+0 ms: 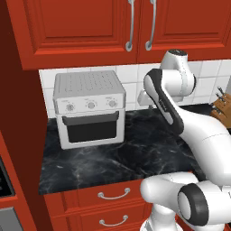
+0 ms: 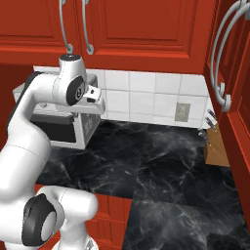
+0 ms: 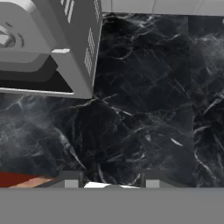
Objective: Move the bowls from the cabinet to the plates on the dining table.
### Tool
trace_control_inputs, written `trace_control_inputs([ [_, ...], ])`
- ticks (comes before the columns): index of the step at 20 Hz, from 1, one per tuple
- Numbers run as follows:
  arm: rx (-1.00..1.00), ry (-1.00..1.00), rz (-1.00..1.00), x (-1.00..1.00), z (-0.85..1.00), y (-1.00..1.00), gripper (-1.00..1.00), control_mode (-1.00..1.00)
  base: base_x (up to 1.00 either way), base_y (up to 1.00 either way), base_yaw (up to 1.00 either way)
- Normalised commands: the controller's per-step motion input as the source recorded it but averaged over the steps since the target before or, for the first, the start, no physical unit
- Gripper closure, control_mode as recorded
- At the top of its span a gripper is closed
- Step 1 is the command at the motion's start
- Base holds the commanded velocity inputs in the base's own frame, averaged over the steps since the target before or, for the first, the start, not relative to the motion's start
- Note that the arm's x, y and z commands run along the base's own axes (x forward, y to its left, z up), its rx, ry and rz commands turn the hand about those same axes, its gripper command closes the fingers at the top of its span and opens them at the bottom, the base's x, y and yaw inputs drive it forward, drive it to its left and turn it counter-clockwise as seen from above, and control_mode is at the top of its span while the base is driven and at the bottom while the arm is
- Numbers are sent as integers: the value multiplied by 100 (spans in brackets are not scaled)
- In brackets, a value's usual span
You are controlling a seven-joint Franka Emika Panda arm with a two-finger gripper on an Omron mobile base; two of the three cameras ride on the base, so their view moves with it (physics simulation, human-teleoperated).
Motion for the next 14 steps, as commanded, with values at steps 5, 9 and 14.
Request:
trace_control_inputs([
  [5,-2,-1,0,0,19,1,-100,-100,0,0,0],
  [9,-2,3,0,0,53,0,-100,-100,0,0,0],
  [14,-3,1,0,-1,65,0,-100,-100,0,0,0],
])
